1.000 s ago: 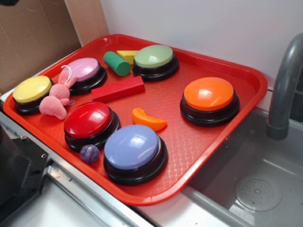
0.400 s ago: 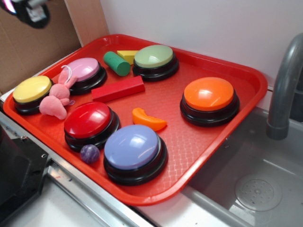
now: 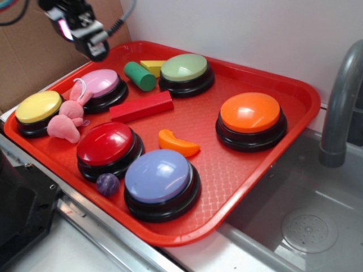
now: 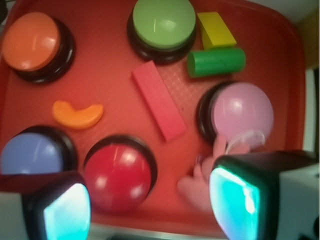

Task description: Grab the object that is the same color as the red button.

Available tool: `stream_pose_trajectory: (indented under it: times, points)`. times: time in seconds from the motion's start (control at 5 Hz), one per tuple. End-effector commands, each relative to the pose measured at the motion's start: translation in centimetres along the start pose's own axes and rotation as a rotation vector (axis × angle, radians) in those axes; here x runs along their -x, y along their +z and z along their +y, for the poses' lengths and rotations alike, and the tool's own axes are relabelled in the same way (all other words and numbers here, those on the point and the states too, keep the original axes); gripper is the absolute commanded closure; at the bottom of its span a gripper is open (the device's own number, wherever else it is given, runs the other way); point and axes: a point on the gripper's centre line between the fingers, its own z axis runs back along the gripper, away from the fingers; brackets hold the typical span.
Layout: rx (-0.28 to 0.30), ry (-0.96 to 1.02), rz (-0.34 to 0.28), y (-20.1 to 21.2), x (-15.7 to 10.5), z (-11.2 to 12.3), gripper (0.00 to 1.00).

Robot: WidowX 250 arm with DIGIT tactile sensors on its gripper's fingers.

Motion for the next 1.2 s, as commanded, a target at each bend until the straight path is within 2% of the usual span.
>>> stream_pose_trajectory:
  times: [0.0,0.2,0.4,0.8,1.0]
  points:
    - [0.008,-0.038,-0.037,-5.0,-3.5,1.1,0.00]
    - [0.057,-0.057,-0.015,-8.0,-4.2,0.6,0.00]
    - [0.076,-0.098,-0.015,-9.5,-4.8,-0.3,0.00]
    - [0.065,-0.149,-0.007,-11.4,-5.4,-0.9,0.00]
    - [0.057,-0.176,0.034,-12.1,-5.6,-1.1,0.86]
